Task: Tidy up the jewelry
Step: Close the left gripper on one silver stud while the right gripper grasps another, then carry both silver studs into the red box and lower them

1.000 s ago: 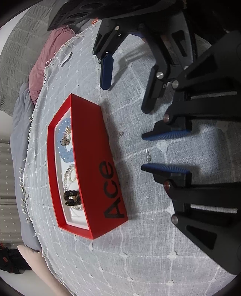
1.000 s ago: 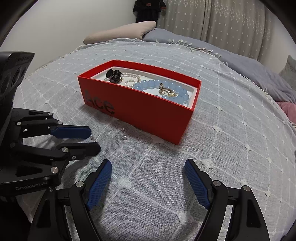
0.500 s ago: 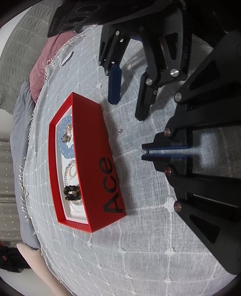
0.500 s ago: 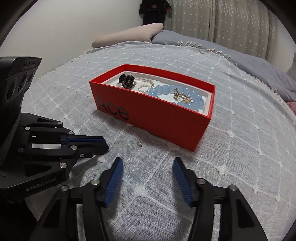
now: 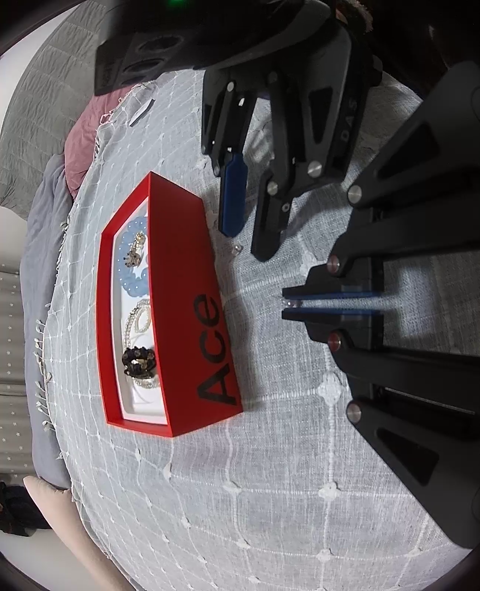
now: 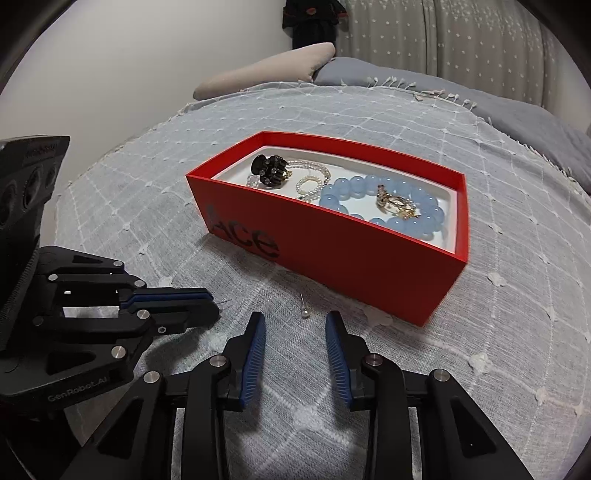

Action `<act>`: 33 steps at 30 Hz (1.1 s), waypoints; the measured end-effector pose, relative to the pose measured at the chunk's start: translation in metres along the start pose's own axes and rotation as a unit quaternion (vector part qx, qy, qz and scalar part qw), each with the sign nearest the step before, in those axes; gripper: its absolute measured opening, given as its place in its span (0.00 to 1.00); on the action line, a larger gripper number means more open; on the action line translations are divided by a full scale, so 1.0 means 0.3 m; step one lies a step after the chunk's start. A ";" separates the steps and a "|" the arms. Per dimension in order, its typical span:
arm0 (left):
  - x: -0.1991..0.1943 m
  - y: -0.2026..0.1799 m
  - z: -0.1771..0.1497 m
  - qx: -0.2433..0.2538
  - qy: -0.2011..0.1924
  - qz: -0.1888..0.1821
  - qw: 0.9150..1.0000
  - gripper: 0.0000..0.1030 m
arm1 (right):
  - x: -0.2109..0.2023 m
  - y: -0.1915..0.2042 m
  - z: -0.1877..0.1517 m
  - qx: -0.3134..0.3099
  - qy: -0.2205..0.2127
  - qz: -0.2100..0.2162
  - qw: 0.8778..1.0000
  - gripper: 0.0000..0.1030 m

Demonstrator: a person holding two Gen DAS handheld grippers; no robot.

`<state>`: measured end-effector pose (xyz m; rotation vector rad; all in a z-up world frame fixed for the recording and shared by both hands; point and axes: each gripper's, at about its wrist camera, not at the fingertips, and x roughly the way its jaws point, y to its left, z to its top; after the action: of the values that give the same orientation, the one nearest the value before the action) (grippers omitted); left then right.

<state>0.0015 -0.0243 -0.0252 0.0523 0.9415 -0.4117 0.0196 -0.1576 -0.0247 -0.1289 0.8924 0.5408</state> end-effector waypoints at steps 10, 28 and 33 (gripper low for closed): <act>0.004 0.006 -0.001 -0.005 0.000 0.002 1.000 0.04 | 0.035 -0.009 0.022 0.007 0.011 -0.007 1.000 0.16; -0.021 0.041 0.011 -0.019 -0.013 0.011 1.000 0.04 | -0.010 0.008 0.014 -0.006 0.001 -0.001 1.000 0.04; -0.032 0.049 0.019 -0.023 -0.019 0.012 0.999 0.04 | -0.041 0.015 0.009 -0.009 -0.006 -0.001 1.000 0.04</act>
<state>0.0064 -0.0089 -0.0160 0.0138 0.9113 -0.3682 0.0130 -0.1578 -0.0129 -0.1430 0.8760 0.5472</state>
